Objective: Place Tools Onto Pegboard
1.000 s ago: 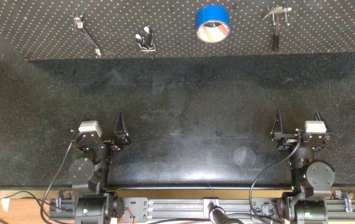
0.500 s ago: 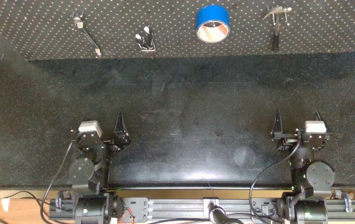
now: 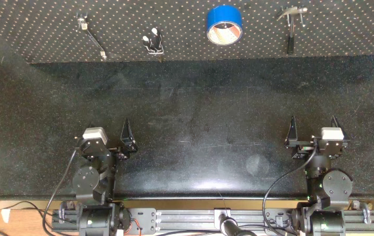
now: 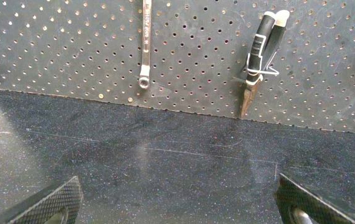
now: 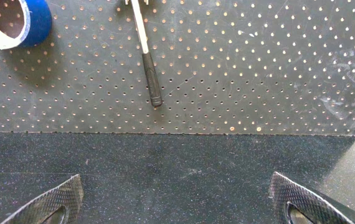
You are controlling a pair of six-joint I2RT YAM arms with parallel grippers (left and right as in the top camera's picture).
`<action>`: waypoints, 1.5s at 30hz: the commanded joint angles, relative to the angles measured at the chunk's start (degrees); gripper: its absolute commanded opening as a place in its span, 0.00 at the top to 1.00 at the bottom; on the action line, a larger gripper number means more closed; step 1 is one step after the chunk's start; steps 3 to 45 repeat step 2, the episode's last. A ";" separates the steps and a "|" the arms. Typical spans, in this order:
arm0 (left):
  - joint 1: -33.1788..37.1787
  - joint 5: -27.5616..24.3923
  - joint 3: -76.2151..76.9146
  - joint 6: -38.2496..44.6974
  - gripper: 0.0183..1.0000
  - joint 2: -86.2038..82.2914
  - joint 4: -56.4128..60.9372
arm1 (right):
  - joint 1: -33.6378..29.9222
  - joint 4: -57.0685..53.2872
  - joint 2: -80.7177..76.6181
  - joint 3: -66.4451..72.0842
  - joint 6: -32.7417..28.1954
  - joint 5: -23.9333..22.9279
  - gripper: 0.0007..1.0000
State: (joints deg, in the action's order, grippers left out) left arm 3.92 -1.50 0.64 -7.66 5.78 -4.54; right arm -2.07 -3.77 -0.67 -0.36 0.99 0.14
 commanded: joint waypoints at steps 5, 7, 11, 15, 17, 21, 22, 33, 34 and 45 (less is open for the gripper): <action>-0.15 0.44 -0.33 -0.50 0.00 -0.11 -0.04 | 0.44 -0.44 0.61 0.13 0.85 0.33 0.02; -0.15 0.44 -0.33 -0.50 0.00 -0.11 -0.04 | 0.44 -0.44 0.61 0.13 0.85 0.33 0.02; -0.15 0.44 -0.33 -0.50 0.00 -0.11 -0.04 | 0.44 -0.44 0.61 0.13 0.85 0.33 0.02; -0.15 0.44 -0.33 -0.50 0.00 -0.11 -0.04 | 0.44 -0.44 0.61 0.13 0.85 0.33 0.02; -0.15 0.44 -0.33 -0.50 0.00 -0.11 -0.04 | 0.44 -0.44 0.61 0.13 0.85 0.33 0.02; -0.15 0.44 -0.33 -0.50 0.00 -0.11 -0.04 | 0.44 -0.44 0.61 0.13 0.85 0.33 0.02; -0.15 0.44 -0.33 -0.50 0.00 -0.11 -0.04 | 0.44 -0.44 0.61 0.13 0.85 0.33 0.02; -0.15 0.44 -0.33 -0.50 0.00 -0.11 -0.04 | 0.44 -0.44 0.61 0.13 0.85 0.33 0.02; -0.15 0.44 -0.33 -0.50 0.00 -0.11 -0.04 | 0.44 -0.44 0.61 0.13 0.85 0.33 0.02; -0.15 0.44 -0.33 -0.50 0.00 -0.11 -0.04 | 0.44 -0.44 0.61 0.13 0.85 0.33 0.02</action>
